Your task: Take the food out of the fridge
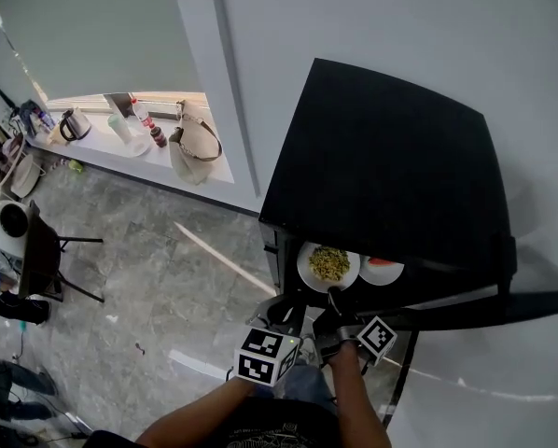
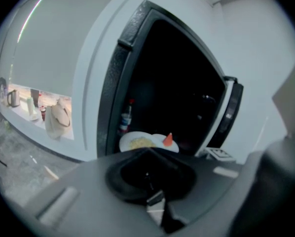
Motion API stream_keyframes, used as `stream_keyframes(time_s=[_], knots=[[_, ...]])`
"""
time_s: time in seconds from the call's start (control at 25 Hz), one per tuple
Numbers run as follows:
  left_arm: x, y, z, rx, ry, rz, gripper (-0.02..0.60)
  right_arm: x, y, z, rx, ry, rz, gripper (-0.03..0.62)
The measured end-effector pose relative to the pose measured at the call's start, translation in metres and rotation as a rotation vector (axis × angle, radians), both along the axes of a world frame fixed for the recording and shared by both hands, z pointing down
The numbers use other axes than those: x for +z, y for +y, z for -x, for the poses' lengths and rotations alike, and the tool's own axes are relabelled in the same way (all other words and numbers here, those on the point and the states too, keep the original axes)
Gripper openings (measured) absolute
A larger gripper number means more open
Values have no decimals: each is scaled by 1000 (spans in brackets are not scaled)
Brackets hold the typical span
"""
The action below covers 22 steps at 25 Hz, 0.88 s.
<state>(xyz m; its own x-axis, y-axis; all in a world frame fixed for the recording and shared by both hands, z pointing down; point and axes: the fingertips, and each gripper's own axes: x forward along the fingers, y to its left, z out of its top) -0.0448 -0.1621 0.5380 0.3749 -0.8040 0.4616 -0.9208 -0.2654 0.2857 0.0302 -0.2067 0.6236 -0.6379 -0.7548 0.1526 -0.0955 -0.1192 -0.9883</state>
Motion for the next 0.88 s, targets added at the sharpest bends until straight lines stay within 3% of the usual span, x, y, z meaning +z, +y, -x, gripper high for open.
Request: stream_keyframes(time_s=[0.36, 0.88], knots=[[-36, 19, 10, 9, -9, -69, -5, -63, 66, -19, -5, -9, -64, 6], [-97, 50, 16, 80, -14, -164, -5, -213, 139, -38, 90, -100, -241, 6]])
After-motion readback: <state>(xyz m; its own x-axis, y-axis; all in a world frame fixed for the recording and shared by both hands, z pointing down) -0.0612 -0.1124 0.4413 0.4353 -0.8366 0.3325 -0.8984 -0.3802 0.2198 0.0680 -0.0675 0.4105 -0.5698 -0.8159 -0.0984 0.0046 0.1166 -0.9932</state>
